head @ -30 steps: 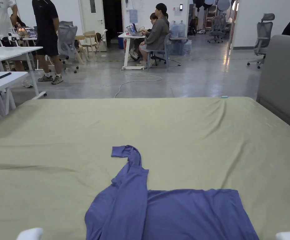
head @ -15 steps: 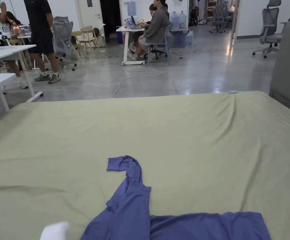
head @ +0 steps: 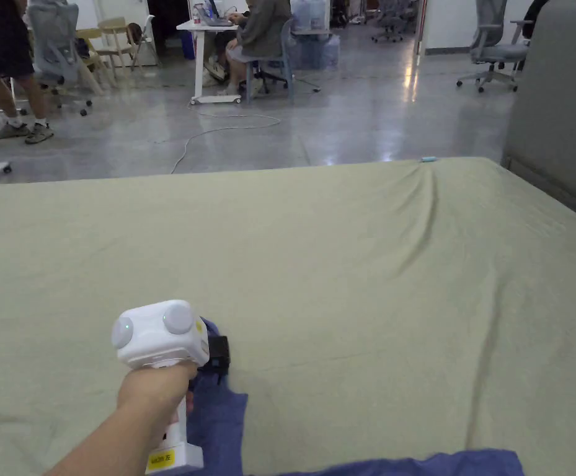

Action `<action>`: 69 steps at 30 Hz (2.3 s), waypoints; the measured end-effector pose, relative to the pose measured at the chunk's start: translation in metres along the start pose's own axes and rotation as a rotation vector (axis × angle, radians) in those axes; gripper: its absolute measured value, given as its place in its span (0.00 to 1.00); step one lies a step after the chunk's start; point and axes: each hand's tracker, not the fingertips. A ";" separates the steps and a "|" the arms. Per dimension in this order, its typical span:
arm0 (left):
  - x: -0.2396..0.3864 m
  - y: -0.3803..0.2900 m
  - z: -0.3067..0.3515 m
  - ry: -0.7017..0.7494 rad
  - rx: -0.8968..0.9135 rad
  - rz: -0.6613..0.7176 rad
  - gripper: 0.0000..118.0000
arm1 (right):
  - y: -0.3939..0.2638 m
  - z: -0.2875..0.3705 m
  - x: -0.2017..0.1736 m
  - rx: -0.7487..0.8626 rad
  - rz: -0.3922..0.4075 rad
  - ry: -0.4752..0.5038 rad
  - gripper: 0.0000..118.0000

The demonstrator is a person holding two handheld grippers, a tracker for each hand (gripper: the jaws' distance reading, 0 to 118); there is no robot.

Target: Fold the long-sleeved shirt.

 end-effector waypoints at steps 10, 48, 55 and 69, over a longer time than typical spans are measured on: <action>0.027 -0.073 0.153 0.002 0.102 -0.382 0.00 | 0.008 0.017 -0.012 -0.010 0.034 -0.046 0.00; -0.035 -0.378 0.219 -0.011 -0.035 -0.218 0.00 | -0.007 0.056 -0.103 -0.126 0.134 0.008 0.00; -0.042 -0.353 0.187 -0.057 -0.147 -0.182 0.00 | -0.003 0.052 -0.111 -0.141 0.151 0.026 0.00; -0.063 -0.386 0.277 -0.151 -0.008 -0.076 0.00 | 0.020 0.043 -0.103 -0.140 0.093 0.044 0.00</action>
